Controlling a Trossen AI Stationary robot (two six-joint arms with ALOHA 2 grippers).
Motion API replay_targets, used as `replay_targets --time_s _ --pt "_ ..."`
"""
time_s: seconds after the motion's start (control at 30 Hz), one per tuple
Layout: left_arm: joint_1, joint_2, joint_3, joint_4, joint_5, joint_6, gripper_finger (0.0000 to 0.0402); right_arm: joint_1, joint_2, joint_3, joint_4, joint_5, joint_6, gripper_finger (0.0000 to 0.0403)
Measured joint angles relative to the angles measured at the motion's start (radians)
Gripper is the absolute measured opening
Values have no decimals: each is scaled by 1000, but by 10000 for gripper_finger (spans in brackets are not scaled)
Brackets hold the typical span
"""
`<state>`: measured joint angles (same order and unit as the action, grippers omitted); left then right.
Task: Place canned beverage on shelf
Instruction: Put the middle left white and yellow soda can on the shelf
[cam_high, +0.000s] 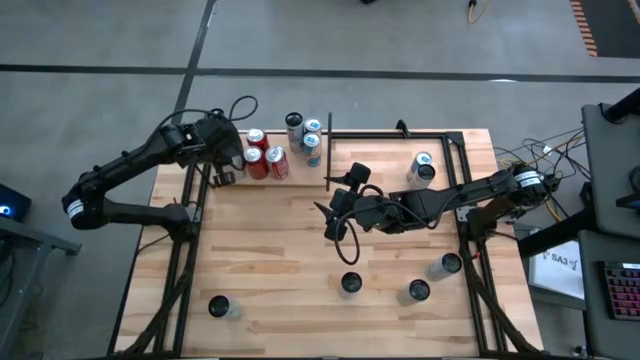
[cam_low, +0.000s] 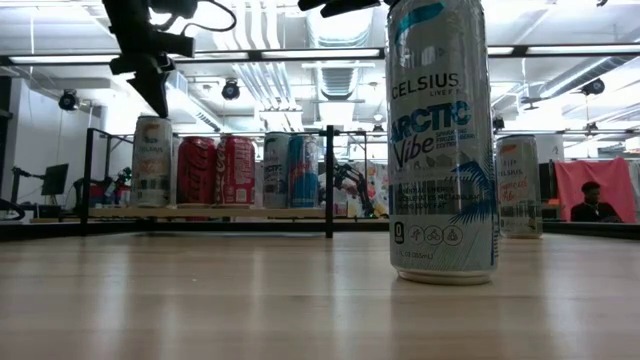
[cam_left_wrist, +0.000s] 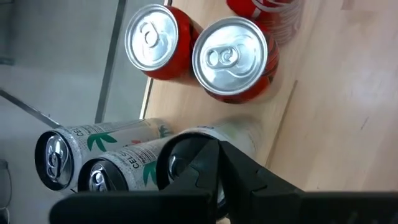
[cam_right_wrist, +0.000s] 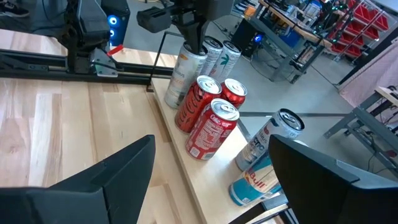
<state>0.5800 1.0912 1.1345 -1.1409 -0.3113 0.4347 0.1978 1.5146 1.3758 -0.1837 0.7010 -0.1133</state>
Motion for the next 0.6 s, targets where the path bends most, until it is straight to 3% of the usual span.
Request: replay_targets --time_s 0.27,0.6 --pt "0 8 -1 50 -72 -32 0 0 0 0 0 0 1 304" --pt "0 -36 -1 7 -38 -34 0 -2 0 0 0 0 1 304"
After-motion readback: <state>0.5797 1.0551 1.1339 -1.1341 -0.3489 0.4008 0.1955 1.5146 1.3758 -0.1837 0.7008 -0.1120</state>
